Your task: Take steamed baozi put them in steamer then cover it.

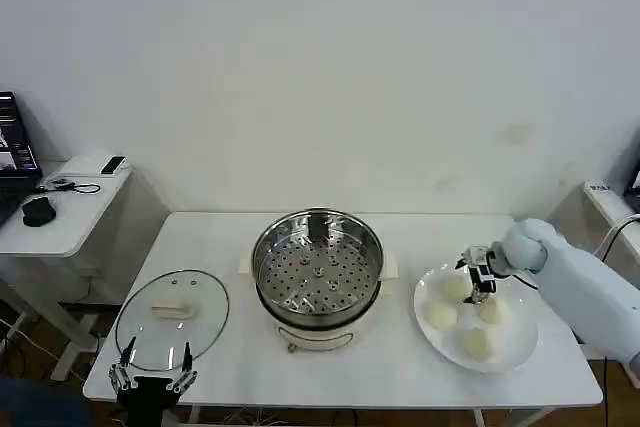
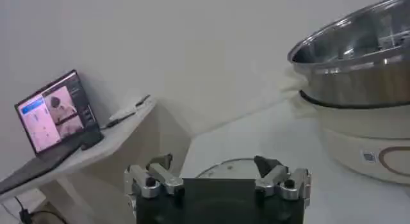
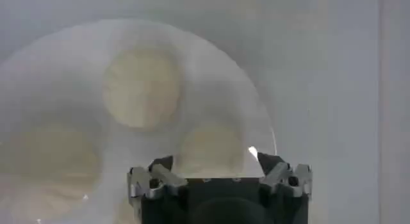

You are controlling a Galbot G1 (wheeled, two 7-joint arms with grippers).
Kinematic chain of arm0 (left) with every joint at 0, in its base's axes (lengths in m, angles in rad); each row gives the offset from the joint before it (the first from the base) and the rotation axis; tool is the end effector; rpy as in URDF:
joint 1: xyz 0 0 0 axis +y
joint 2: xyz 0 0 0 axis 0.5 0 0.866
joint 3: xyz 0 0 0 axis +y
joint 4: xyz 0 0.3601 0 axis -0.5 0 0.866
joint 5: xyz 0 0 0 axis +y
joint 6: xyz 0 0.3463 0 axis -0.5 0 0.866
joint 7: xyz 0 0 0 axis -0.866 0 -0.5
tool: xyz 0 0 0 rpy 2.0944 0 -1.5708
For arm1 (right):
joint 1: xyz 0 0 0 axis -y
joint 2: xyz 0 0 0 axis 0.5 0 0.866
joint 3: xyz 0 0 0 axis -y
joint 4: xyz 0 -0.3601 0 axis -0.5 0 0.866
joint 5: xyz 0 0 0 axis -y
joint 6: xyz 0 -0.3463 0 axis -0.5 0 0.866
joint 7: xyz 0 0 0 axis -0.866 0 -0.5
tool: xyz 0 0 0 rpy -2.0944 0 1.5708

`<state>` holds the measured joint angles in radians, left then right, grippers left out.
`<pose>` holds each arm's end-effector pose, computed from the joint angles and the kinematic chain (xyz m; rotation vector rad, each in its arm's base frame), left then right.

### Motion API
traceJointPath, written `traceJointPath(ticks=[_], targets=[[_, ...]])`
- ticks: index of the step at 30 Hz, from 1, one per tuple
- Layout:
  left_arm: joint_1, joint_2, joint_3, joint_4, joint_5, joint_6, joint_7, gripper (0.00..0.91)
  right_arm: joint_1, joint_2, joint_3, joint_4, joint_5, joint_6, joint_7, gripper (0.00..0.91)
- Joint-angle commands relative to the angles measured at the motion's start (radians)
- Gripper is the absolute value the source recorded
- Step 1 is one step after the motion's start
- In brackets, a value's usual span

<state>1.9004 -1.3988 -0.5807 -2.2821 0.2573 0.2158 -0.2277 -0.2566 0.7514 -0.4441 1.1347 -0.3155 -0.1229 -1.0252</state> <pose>0.0747 0.0377 -0.2825 0.2408 -2.7686 -0.6621 0.5052 -0.1936 -0.2495 1.1649 -1.4992 1.4056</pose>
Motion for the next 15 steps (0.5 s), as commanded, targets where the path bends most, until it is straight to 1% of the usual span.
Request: traceJointPath(ticks=[1,4,12,15], targets=[[0.002,0.0,-0.001,-0.002,0.001,0.0,-0.001,0.907,0.019,0.024,-0.028,-0.044,-0.003,-0.014,0.002,0.715],[0.002,0.0,-0.003,-0.003,0.001,0.0,-0.001,0.907,0.015,0.024,-0.028,-0.044,-0.007,-0.024,0.002,0.695],[0.005,-0.001,-0.002,-0.007,0.003,0.0,-0.001,0.907,0.016,0.017,-0.035,-0.035,0.002,-0.029,-0.002,0.605],[0.006,0.0,-0.002,-0.008,0.003,0.0,-0.001,0.907,0.024,0.008,-0.036,-0.025,0.008,-0.026,-0.009,0.615]])
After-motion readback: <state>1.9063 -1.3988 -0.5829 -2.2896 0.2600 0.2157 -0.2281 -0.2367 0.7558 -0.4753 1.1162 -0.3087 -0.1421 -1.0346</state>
